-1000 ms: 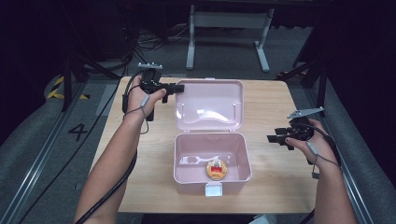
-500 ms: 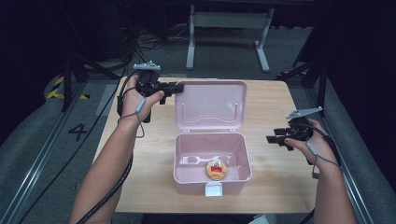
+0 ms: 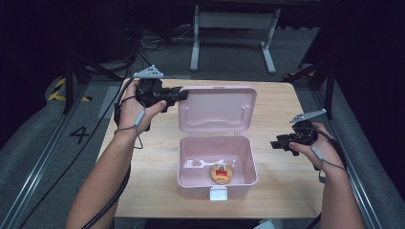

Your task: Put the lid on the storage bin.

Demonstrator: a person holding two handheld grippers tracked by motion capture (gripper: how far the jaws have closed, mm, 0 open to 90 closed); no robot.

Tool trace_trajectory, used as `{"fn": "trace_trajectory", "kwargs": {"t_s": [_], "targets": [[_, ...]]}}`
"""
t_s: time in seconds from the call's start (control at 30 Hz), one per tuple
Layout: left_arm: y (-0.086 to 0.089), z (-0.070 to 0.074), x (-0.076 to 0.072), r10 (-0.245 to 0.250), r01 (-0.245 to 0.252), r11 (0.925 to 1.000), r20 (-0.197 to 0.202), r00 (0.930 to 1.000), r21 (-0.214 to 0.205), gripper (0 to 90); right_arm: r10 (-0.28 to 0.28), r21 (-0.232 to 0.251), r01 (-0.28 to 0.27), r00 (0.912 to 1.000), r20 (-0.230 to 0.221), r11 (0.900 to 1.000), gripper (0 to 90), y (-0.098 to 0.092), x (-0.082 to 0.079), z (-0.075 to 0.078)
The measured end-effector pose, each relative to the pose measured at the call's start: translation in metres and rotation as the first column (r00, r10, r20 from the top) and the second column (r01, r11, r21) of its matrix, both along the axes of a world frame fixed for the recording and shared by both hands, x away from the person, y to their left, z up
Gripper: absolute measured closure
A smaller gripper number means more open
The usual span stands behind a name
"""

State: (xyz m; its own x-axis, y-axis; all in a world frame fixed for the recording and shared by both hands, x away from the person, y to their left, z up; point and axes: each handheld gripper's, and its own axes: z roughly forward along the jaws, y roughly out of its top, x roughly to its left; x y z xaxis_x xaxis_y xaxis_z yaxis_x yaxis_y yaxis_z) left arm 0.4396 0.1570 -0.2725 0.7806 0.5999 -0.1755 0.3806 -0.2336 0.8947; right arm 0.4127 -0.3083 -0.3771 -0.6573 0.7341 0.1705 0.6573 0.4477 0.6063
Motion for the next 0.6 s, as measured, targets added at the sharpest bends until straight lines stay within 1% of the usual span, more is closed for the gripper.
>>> {"fn": "trace_trajectory", "kwargs": {"t_s": [0.03, 0.1, 0.13, 0.17, 0.23, 0.27, 0.37, 0.43, 0.5, 0.6], "targets": [[0.0, 0.0, 0.0, 0.0, 0.0, 1.0, 0.0, 1.0, 0.0, 70.6, 0.0, 0.0, 0.0, 1.0, 0.0, 1.0, 55.2, 0.0, 0.0, 0.0], [0.001, 0.001, -0.005, -0.01, 0.01, 0.9999, 0.008, 0.9999, 0.0, 70.1, 0.003, 0.005, -0.003, 1.0, -0.001, 1.0, 57.9, 0.0, -0.002, 0.003], [0.0, 0.001, -0.008, -0.011, 0.011, 0.9999, 0.016, 0.9998, 0.001, 69.9, 0.007, 0.008, -0.007, 1.0, 0.0, 0.9999, 58.3, 0.001, -0.003, 0.004], [0.0, 0.002, -0.012, -0.013, 0.012, 0.9999, 0.031, 0.9994, 0.01, 69.7, 0.008, 0.008, -0.008, 1.0, -0.001, 0.9999, 58.8, 0.001, -0.004, 0.006], [0.0, 0.002, -0.013, -0.012, 0.012, 0.9999, 0.036, 0.9993, 0.012, 69.4, 0.016, 0.015, -0.016, 0.9999, 0.0, 0.9998, 59.5, 0.002, -0.005, 0.007], [0.0, 0.002, -0.017, -0.017, 0.017, 0.9998, 0.042, 0.9989, 0.01, 69.1, 0.025, 0.019, -0.025, 0.9997, -0.004, 0.9995, 59.8, 0.003, -0.005, 0.008], [0.002, 0.002, -0.021, -0.03, 0.03, 0.9996, 0.038, 0.9988, -0.001, 67.9, 0.058, 0.06, -0.057, 0.9981, -0.021, 0.9966, 60.1, 0.005, -0.007, 0.008], [0.002, 0.001, -0.025, -0.04, 0.041, 0.9991, 0.031, 0.9987, -0.011, 66.7, 0.074, 0.07, -0.072, 0.9971, -0.021, 0.9949, 60.9, 0.007, -0.007, 0.009], [0.003, 0.001, -0.027, -0.044, 0.044, 0.999, 0.031, 0.9986, -0.012, 66.1, 0.077, 0.076, -0.075, 0.9968, -0.021, 0.9943, 61.1, 0.008, -0.008, 0.01], [0.003, 0.0, -0.034, -0.056, 0.057, 0.9983, 0.045, 0.9974, -0.013, 65.1, 0.087, 0.092, -0.085, 0.9959, -0.024, 0.9921, 62.2, 0.01, -0.01, 0.013]]}}
